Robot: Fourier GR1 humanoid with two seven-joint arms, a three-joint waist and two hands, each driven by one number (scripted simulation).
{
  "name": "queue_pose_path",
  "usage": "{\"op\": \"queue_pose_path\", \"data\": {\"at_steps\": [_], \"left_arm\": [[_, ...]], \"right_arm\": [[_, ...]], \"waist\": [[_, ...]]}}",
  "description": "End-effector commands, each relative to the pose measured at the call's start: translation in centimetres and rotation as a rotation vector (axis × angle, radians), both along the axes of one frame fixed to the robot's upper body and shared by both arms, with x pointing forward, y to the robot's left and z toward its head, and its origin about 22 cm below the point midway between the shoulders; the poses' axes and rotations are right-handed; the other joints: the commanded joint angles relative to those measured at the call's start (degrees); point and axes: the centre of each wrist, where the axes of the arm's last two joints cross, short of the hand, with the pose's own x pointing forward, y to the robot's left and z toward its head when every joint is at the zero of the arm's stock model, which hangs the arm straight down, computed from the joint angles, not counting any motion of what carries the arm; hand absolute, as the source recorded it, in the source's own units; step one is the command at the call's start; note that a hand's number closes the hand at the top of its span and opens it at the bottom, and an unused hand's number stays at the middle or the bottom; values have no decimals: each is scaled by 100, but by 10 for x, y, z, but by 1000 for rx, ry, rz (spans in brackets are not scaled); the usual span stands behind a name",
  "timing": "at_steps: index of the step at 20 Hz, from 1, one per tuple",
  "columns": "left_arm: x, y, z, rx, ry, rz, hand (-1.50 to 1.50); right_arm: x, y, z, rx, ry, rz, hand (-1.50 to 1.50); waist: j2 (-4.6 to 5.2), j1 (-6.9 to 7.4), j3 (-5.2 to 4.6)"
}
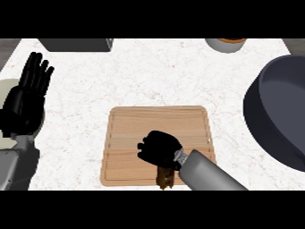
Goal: Pick the sweet potato from the cutting board and place it in the pot
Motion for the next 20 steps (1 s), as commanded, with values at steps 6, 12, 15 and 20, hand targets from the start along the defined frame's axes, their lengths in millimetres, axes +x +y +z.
{"op": "queue_pose_path", "data": {"at_steps": [6,12,15,20], "left_arm": [[-1,8,0,0,23,27,0],[-2,4,0,-3,22,33,0],[-7,16,-10,11,25,37,0],[-8,5,-20,10,9,35,0]], "right_arm": [[-21,-14,29,356,-119,-523,150],[-30,-25,65,631,-402,-961,150],[-47,-19,90,754,-516,-1084,150],[-64,-29,128,867,-763,-1227,150]], "waist": [[26,-168,24],[-39,-210,16],[-13,-146,1],[32,-157,1]]}}
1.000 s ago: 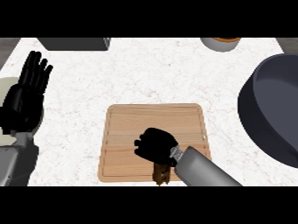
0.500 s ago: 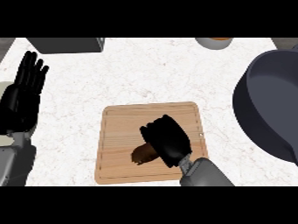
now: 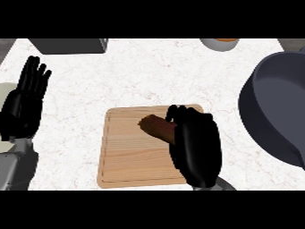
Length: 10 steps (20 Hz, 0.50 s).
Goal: Pick the sweet potato from the cutting board and place it in the pot
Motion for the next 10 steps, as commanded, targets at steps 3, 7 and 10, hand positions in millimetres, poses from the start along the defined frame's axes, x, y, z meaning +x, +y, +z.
{"op": "queue_pose_path", "data": {"at_steps": [3,7,10], "left_arm": [[9,0,9,12,-22,-4,0],[4,-14,3,-9,-15,-27,0],[17,-24,8,2,-26,-19,0]], "right_arm": [[-27,-31,44,71,-202,-247,150],[-38,-87,47,54,-228,-319,150],[-39,-109,65,63,-181,-365,150]], "waist": [[45,36,1],[66,97,6],[75,106,3]]}}
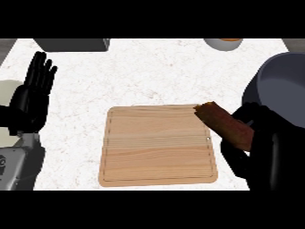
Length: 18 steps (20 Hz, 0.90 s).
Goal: Pick the sweet potato from the cutting board and place it in the pot
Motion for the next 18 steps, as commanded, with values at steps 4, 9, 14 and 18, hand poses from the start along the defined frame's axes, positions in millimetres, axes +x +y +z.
{"op": "queue_pose_path", "data": {"at_steps": [4,9,14,18], "left_arm": [[-5,10,9,5,-12,-3,0],[-3,-11,23,-12,-4,-9,0],[4,-10,5,1,3,-19,0],[-5,15,18,8,-14,1,0]], "right_arm": [[-3,-82,7,-14,73,-109,150],[12,-155,-1,29,30,-134,150],[19,-221,-22,50,60,-125,150],[44,-246,-38,26,64,-119,150]], "waist": [[18,65,3],[18,60,8],[30,46,7],[26,117,4]]}}
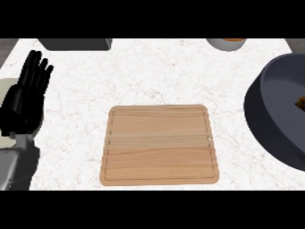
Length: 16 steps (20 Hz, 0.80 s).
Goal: Pick the sweet potato from the cutting board and place it in the pot
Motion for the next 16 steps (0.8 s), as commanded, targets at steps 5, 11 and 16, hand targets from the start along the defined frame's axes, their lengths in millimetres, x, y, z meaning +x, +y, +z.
{"op": "queue_pose_path", "data": {"at_steps": [5,11,16], "left_arm": [[4,-18,4,7,-1,7,0],[0,-7,12,-5,-5,-3,0],[5,-19,12,-3,-12,-4,0]], "right_arm": [[30,-63,-39,7,22,-4,150],[48,-87,-64,71,211,-18,150],[73,-82,-80,282,289,58,-150]], "waist": [[5,26,0],[14,76,2],[21,94,4]]}}
